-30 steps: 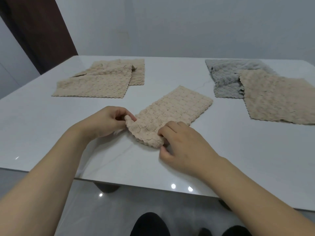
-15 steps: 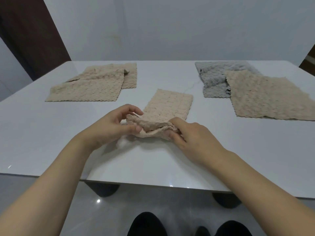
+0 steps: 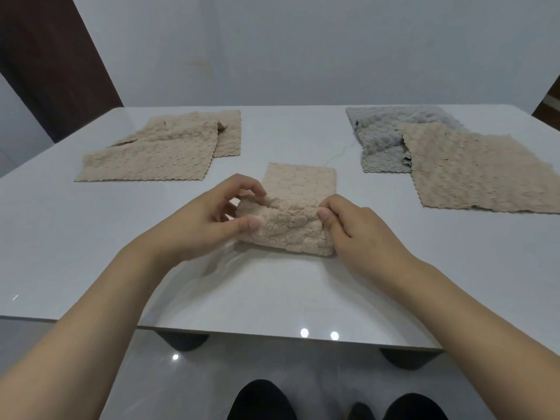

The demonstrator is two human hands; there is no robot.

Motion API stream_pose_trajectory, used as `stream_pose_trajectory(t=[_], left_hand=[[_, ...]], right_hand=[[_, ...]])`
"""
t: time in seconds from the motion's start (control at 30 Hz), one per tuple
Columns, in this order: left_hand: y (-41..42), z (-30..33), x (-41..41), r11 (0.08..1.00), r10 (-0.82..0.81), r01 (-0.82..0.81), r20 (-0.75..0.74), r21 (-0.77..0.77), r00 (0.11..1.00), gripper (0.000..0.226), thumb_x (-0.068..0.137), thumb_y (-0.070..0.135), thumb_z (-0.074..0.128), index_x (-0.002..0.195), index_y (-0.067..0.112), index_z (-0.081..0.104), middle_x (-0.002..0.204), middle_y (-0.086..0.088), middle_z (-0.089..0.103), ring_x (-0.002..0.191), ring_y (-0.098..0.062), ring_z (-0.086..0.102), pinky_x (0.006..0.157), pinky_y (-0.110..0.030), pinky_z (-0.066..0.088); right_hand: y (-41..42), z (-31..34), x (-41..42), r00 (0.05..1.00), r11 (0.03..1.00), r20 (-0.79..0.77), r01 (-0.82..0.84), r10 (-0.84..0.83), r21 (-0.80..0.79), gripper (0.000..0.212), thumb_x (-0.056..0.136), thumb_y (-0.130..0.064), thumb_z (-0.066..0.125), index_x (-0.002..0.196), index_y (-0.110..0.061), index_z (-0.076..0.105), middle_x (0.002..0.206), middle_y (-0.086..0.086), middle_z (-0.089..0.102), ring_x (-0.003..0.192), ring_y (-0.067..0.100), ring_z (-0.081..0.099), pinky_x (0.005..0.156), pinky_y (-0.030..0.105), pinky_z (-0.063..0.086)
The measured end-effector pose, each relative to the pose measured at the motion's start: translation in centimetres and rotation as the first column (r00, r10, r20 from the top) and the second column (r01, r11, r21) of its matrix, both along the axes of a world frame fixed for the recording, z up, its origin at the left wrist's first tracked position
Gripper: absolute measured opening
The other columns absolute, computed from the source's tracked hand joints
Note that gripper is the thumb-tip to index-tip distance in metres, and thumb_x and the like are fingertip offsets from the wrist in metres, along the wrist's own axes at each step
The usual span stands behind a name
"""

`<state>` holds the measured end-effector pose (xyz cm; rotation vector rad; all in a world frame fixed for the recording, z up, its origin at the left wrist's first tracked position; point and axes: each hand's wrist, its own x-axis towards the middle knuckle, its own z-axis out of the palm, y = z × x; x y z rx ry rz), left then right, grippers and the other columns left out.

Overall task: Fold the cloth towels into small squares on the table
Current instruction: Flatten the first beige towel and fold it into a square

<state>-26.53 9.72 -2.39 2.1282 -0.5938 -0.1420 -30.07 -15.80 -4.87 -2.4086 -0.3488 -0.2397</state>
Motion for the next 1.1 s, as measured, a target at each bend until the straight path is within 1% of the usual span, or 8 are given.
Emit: stream_pose_trajectory(t=[0.17,0.27,0.4,0.5,0.6,0.77,0.9,1.1], left_hand=[[-0.5,0.2,0.1,0.997,-0.007,0.003,0.058,0.081,0.998,0.02,0.084,0.042,0.061,0.103,0.039,0.065,0.111,0.019,0.064,0.096,-0.018,0.059,0.085,-0.037,0.049],[-0.6,0.1,0.6,0.992,0.036,-0.043,0.057,0.121,0.998,0.022,0.084,0.046,0.059,0.104,0.041,0.065,0.102,0.019,0.063,0.097,-0.004,0.056,0.091,-0.031,0.045],[-0.7,0.3,0.9,0.985,0.04,-0.043,0.022,0.167,0.999,0.017,0.079,0.046,0.062,0.09,0.033,0.063,0.096,0.01,0.067,0.096,-0.018,0.059,0.094,-0.042,0.045],[-0.5,0.4,1.2,1.0,-0.006,0.007,-0.035,0.021,0.999,0.015,0.078,0.038,0.067,0.079,0.024,0.061,0.092,0.0,0.067,0.081,-0.012,0.058,0.082,-0.033,0.046],[-0.3,0.2,1.4,0.987,-0.001,-0.012,-0.082,-0.159,0.997,0.023,0.081,0.03,0.068,0.087,0.01,0.061,0.079,-0.006,0.06,0.073,-0.017,0.052,0.07,-0.032,0.041],[-1.0,-0.7,1.8,0.985,0.046,-0.051,-0.034,-0.165,0.998,0.017,0.089,0.029,0.062,0.09,0.012,0.059,0.069,0.001,0.05,0.064,-0.015,0.043,0.061,-0.025,0.037],[-0.9,-0.7,1.9,0.984,-0.009,-0.007,-0.088,-0.176,0.996,0.024,0.087,0.034,0.07,0.103,0.017,0.068,0.076,0.005,0.059,0.071,-0.006,0.056,0.068,-0.013,0.043],[-1.0,-0.9,3.4,0.981,0.012,-0.028,-0.087,-0.19,0.996,0.021,0.083,0.032,0.072,0.089,0.013,0.066,0.074,-0.005,0.058,0.063,-0.015,0.05,0.061,-0.027,0.043]], right_hand=[[-0.2,-0.5,-0.1,1.0,0.999,0.01,0.006,-0.006,0.036,0.022,0.102,-0.035,0.037,0.088,-0.022,0.049,0.057,-0.007,0.049,0.06,0.013,0.048,0.056,0.022,0.035],[-0.1,-0.4,-0.2,1.0,1.0,0.002,0.0,0.0,0.02,0.022,0.102,-0.036,0.036,0.089,-0.023,0.048,0.057,-0.006,0.049,0.058,0.012,0.047,0.055,0.022,0.035],[-0.1,-0.2,-0.3,0.999,1.0,-0.024,-0.031,0.031,-0.006,0.023,0.102,-0.038,0.034,0.092,-0.023,0.047,0.057,-0.006,0.048,0.056,0.011,0.046,0.055,0.023,0.035],[-0.2,0.0,-0.3,0.998,0.999,-0.045,-0.035,0.037,0.034,0.023,0.102,-0.037,0.035,0.091,-0.021,0.048,0.059,-0.006,0.049,0.057,0.01,0.045,0.055,0.023,0.035],[-0.2,0.0,-0.2,0.998,0.997,-0.063,-0.011,0.016,0.073,0.022,0.102,-0.037,0.037,0.087,-0.024,0.048,0.063,-0.008,0.051,0.059,0.007,0.045,0.057,0.023,0.036],[0.1,0.5,0.4,0.992,0.993,-0.118,0.054,-0.042,0.104,0.024,0.102,-0.035,0.038,0.085,-0.024,0.05,0.072,-0.006,0.056,0.069,0.011,0.05,0.067,0.032,0.041],[0.0,1.0,1.0,0.984,0.99,-0.17,0.073,-0.052,0.119,0.026,0.102,-0.032,0.038,0.082,-0.021,0.051,0.07,-0.008,0.052,0.067,0.01,0.048,0.065,0.031,0.039],[0.0,1.2,2.7,0.967,0.991,-0.248,0.082,-0.053,0.11,0.032,0.101,-0.034,0.039,0.072,-0.022,0.048,0.069,-0.008,0.052,0.067,0.014,0.05,0.063,0.032,0.042]])
